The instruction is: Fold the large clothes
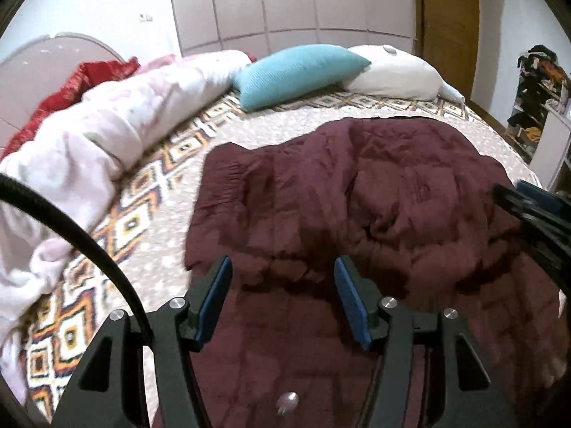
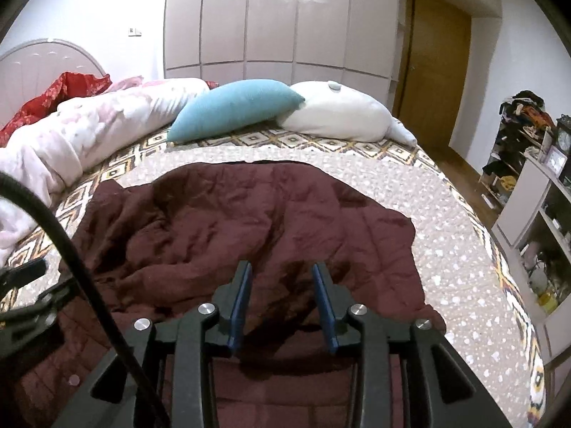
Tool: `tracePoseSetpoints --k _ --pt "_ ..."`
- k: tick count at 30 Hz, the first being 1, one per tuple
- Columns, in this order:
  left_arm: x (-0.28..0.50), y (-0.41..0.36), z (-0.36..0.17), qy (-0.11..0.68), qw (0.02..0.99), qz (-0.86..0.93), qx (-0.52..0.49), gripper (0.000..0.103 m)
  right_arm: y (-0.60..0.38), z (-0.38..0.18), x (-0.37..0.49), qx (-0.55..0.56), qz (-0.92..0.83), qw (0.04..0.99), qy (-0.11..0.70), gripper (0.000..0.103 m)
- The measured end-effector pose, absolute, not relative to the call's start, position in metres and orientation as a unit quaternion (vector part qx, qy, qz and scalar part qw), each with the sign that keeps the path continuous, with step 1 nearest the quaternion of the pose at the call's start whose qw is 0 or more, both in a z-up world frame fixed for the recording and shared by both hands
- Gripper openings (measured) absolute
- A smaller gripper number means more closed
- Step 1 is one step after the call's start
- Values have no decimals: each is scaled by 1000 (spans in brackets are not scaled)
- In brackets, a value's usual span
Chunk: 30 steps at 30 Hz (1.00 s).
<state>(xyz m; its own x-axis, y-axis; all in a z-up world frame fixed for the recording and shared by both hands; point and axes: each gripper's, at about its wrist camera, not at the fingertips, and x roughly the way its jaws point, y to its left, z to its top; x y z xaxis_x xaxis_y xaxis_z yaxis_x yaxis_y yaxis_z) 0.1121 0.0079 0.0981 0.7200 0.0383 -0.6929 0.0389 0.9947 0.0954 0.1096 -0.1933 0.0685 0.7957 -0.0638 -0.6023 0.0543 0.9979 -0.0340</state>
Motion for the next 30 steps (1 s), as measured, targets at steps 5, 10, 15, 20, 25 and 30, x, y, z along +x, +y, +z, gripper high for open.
tracePoseSetpoints --k 5,10,15,20,25,30 --pt "80 17 107 353 934 3 48 62 -163 36 135 -45 -21 931 363 37" --pt "63 24 110 342 938 3 52 63 -154 0 158 -88 -45 910 403 37" --pt "55 31 108 344 938 7 50 65 -152 42 139 -52 -29 929 366 37" --pt "44 39 108 339 939 15 50 66 -114 57 139 -69 2 936 345 49" --pt "38 54 106 348 936 23 36 67 -75 9 165 -129 0 906 404 50" --pt "23 64 115 342 939 35 33 67 -90 34 149 -89 8 914 395 51"
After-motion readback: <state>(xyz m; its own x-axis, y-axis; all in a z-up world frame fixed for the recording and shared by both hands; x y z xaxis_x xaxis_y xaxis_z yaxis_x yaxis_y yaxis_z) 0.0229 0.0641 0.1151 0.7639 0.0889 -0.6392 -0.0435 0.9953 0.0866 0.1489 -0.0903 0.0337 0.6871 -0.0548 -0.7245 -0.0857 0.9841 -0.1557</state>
